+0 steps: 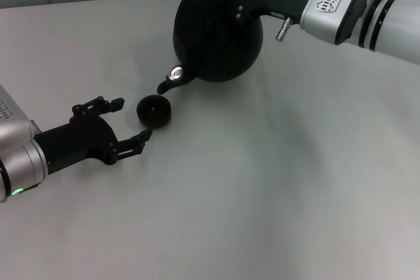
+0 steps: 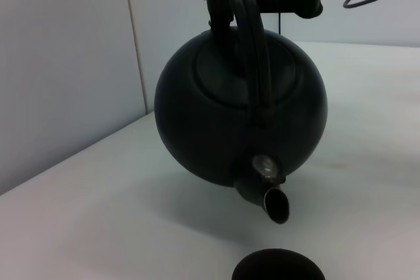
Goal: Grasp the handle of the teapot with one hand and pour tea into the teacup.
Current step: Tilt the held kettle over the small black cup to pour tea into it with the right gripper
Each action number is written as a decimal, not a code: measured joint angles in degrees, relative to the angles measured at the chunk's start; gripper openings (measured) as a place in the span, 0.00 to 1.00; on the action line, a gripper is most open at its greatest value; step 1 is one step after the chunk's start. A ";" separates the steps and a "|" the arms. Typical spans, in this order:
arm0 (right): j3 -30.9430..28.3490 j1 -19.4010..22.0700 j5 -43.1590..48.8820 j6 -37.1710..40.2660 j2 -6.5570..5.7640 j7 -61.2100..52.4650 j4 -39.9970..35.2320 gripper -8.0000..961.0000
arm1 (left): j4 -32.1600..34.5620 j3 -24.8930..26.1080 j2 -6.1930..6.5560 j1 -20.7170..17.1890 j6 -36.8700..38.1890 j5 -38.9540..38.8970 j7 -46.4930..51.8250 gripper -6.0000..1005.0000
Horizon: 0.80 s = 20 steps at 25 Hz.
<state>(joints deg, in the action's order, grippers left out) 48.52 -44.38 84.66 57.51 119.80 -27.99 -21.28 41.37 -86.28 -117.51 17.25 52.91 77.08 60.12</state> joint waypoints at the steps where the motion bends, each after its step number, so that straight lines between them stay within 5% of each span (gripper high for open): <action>1: 0.20 -0.09 -0.02 -0.03 0.00 0.01 -0.09 0.11 | -0.03 -0.01 0.00 0.03 0.00 0.00 0.00 0.81; 20: 4.35 -0.61 -0.21 -1.56 0.09 0.04 -1.98 0.10 | -0.02 -0.03 0.00 -0.09 0.00 0.09 0.00 0.81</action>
<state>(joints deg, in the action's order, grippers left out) 52.88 -44.99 84.45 55.95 119.89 -27.94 -23.26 41.34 -86.31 -117.51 17.17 52.91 77.17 60.12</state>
